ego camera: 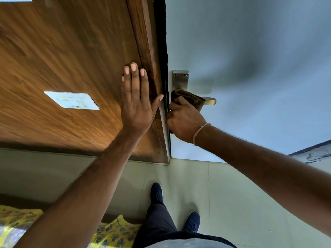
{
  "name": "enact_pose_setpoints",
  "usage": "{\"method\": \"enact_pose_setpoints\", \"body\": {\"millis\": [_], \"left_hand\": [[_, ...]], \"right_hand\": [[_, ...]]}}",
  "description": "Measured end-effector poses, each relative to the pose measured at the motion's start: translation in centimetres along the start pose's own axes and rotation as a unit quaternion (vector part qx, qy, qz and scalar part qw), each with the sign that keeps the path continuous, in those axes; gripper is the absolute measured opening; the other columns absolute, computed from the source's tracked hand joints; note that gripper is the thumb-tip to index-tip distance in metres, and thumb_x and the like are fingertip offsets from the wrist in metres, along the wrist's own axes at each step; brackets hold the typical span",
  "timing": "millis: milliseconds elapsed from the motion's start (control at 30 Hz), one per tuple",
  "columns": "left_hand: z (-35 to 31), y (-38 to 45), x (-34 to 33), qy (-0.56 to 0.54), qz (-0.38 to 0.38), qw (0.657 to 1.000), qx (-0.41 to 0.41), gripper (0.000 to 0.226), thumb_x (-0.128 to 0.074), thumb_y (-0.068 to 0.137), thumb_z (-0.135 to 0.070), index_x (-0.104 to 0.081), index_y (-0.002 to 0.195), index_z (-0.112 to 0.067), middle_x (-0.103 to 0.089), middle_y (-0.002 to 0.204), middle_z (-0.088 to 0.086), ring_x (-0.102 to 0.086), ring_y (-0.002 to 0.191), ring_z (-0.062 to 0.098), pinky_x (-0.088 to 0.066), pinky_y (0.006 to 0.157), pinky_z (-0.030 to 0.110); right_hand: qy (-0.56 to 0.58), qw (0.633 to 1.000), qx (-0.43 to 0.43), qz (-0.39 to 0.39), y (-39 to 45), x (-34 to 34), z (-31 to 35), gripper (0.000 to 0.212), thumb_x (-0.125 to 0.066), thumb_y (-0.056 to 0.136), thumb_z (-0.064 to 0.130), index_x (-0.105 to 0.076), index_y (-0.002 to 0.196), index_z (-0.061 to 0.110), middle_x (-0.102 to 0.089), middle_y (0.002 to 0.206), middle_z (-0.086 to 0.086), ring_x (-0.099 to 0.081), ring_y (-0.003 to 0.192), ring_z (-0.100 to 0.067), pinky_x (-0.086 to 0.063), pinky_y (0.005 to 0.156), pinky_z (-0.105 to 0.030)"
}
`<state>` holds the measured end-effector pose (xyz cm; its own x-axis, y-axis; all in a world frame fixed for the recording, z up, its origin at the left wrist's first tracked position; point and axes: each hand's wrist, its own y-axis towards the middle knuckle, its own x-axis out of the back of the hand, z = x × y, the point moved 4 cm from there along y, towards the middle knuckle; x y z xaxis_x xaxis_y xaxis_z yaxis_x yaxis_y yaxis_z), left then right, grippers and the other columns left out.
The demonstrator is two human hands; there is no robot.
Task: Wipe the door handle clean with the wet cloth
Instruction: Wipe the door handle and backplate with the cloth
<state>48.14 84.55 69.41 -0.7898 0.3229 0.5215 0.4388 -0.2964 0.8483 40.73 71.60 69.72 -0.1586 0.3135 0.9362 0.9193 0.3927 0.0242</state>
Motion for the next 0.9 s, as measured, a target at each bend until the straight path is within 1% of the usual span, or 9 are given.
{"method": "enact_pose_setpoints", "body": {"millis": [100,167,267,433,633,733,800,833,900], "left_hand": [[-0.1,-0.1,-0.1,-0.006,0.007,1.000,-0.001,0.087,-0.073,0.101,-0.049,-0.038,0.158,0.007,-0.042,0.162,0.031,-0.039,0.154,0.047,-0.040,0.126,0.056],[-0.1,-0.1,-0.1,-0.015,0.008,1.000,0.006,0.086,-0.074,0.100,-0.045,-0.038,0.159,0.006,-0.041,0.163,0.031,-0.038,0.154,0.047,-0.038,0.127,0.055],[-0.2,0.0,0.0,-0.028,0.014,0.999,0.011,0.083,-0.073,0.100,-0.036,-0.036,0.160,0.006,-0.039,0.164,0.031,-0.035,0.156,0.047,-0.035,0.129,0.056],[-0.1,-0.1,0.3,-0.038,0.028,0.999,0.001,0.082,-0.074,0.100,-0.030,-0.033,0.161,0.006,-0.035,0.166,0.031,-0.031,0.158,0.047,-0.033,0.130,0.056],[-0.2,-0.1,0.3,-0.046,0.038,0.998,-0.002,0.083,-0.072,0.101,-0.031,-0.029,0.162,0.006,-0.032,0.167,0.031,-0.028,0.159,0.047,-0.028,0.132,0.056],[-0.5,0.0,0.2,-0.061,0.038,0.997,0.006,0.080,-0.066,0.103,-0.031,-0.029,0.162,0.008,-0.031,0.167,0.033,-0.027,0.159,0.049,-0.025,0.134,0.056],[-0.7,0.0,0.2,-0.071,0.039,0.997,0.010,0.078,-0.062,0.105,-0.032,-0.028,0.162,0.008,-0.030,0.167,0.033,-0.026,0.159,0.049,-0.024,0.134,0.057],[-0.8,0.0,0.2,-0.076,0.039,0.996,0.012,0.077,-0.060,0.105,-0.032,-0.028,0.162,0.008,-0.030,0.167,0.033,-0.026,0.159,0.050,-0.024,0.134,0.057],[-0.8,0.0,0.2,-0.083,0.039,0.996,0.014,0.076,-0.059,0.105,-0.032,-0.028,0.162,0.009,-0.031,0.167,0.034,-0.027,0.158,0.051,-0.024,0.133,0.057]], "right_hand": [[0.044,0.998,-0.006,-0.038,-1.6,0.7,-0.8,0.019,-0.064,0.089,0.013,-0.079,0.100,0.018,-0.077,0.096,-0.005,-0.066,0.105,-0.033,-0.045,0.102,-0.049],[0.097,0.987,-0.041,-0.120,-2.4,1.4,-2.4,0.028,-0.058,0.085,0.007,-0.076,0.105,0.014,-0.074,0.103,-0.008,-0.065,0.104,-0.035,-0.048,0.094,-0.050],[0.154,0.960,-0.093,-0.213,-2.1,1.0,-4.4,0.032,-0.067,0.085,0.004,-0.072,0.116,0.006,-0.070,0.116,-0.015,-0.064,0.105,-0.036,-0.054,0.089,-0.048],[0.164,0.967,-0.139,-0.135,-1.9,-2.5,-5.2,0.065,-0.068,0.089,0.015,-0.051,0.152,0.010,-0.059,0.148,-0.017,-0.057,0.133,-0.039,-0.047,0.113,-0.053],[0.142,0.957,-0.201,-0.150,-5.9,-4.0,-7.4,0.063,-0.059,0.091,0.013,-0.048,0.153,0.007,-0.059,0.146,-0.016,-0.058,0.126,-0.041,-0.048,0.104,-0.050],[0.213,0.939,-0.231,-0.140,-7.7,-5.0,-8.8,0.066,-0.063,0.088,0.005,-0.048,0.153,0.006,-0.059,0.142,-0.017,-0.058,0.122,-0.042,-0.055,0.096,-0.048],[0.358,0.877,-0.283,-0.154,-8.4,-4.9,-9.5,0.062,-0.062,0.086,0.001,-0.053,0.147,0.010,-0.066,0.130,-0.014,-0.063,0.113,-0.031,-0.055,0.091,-0.034],[0.451,0.812,-0.332,-0.164,-8.7,-4.9,-9.6,0.056,-0.061,0.086,0.001,-0.057,0.141,0.014,-0.071,0.117,-0.010,-0.069,0.101,-0.022,-0.055,0.083,-0.026],[0.621,0.633,-0.427,-0.177,-8.5,-5.9,-8.9,0.040,-0.058,0.088,0.006,-0.061,0.127,0.014,-0.073,0.087,-0.006,-0.075,0.074,-0.019,-0.057,0.062,-0.027]]}}
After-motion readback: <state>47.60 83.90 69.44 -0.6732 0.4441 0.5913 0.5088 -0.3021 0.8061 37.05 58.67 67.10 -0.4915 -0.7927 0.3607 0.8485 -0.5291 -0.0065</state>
